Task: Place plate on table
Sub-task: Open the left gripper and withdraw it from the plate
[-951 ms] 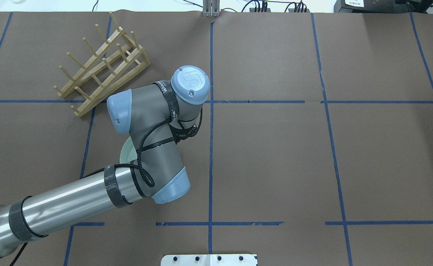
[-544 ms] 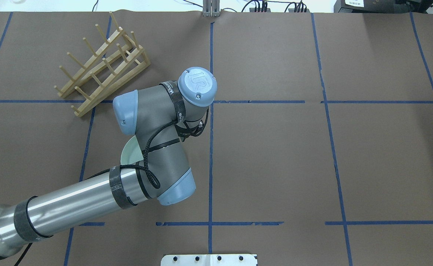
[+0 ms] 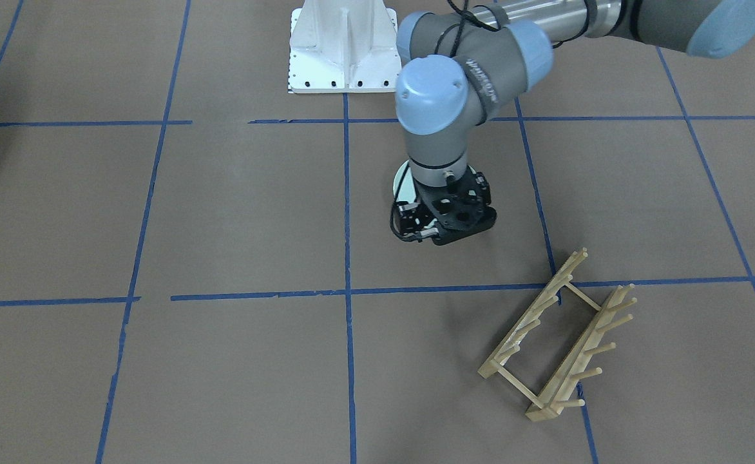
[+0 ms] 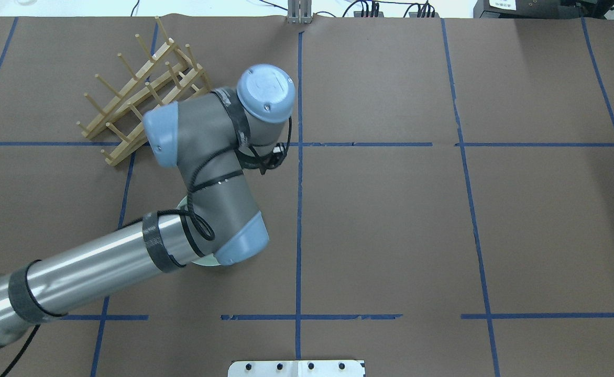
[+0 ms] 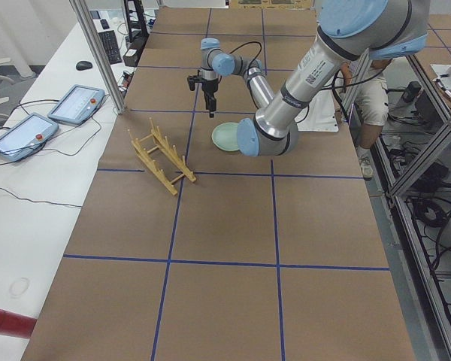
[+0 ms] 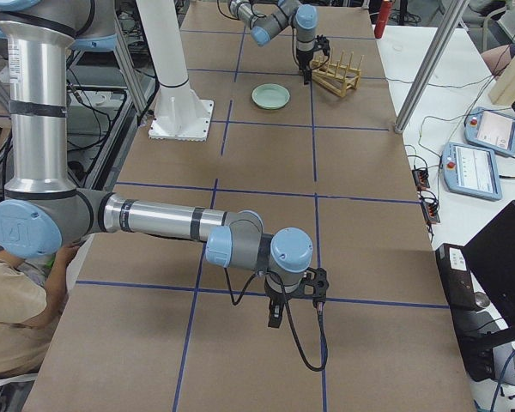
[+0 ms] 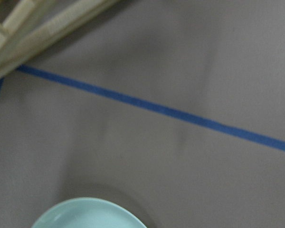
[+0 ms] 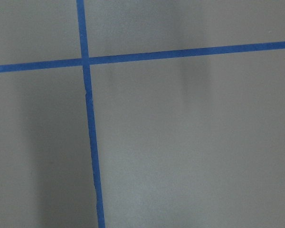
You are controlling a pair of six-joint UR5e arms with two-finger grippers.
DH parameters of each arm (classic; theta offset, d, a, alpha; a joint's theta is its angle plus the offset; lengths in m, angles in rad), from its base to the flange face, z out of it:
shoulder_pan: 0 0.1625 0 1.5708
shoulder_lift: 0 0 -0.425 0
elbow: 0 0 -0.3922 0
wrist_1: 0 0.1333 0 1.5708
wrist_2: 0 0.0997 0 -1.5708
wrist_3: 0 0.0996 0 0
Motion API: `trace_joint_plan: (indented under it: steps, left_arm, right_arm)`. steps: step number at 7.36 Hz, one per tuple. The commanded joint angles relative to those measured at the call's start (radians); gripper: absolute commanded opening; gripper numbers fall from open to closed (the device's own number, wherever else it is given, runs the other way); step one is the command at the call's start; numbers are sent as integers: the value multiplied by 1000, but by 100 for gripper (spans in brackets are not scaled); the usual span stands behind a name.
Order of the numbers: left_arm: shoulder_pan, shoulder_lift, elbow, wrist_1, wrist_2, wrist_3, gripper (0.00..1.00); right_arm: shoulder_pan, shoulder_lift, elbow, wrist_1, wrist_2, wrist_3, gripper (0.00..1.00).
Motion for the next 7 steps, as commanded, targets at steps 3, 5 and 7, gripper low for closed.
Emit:
trace_joint_plan:
  steps: [3,5,7]
  left_arm:
    - [-493,364,-109,-226,-315,611,100]
    - [-679,522,-92,-232,-342,939,100]
    - [-810,682,-66,-237,-478,1226,100]
  right_arm:
    - [0,0,0,0,0,0,100]
    - [0,0,0,0,0,0,100]
    - [0,0,-2,0,0,0,100]
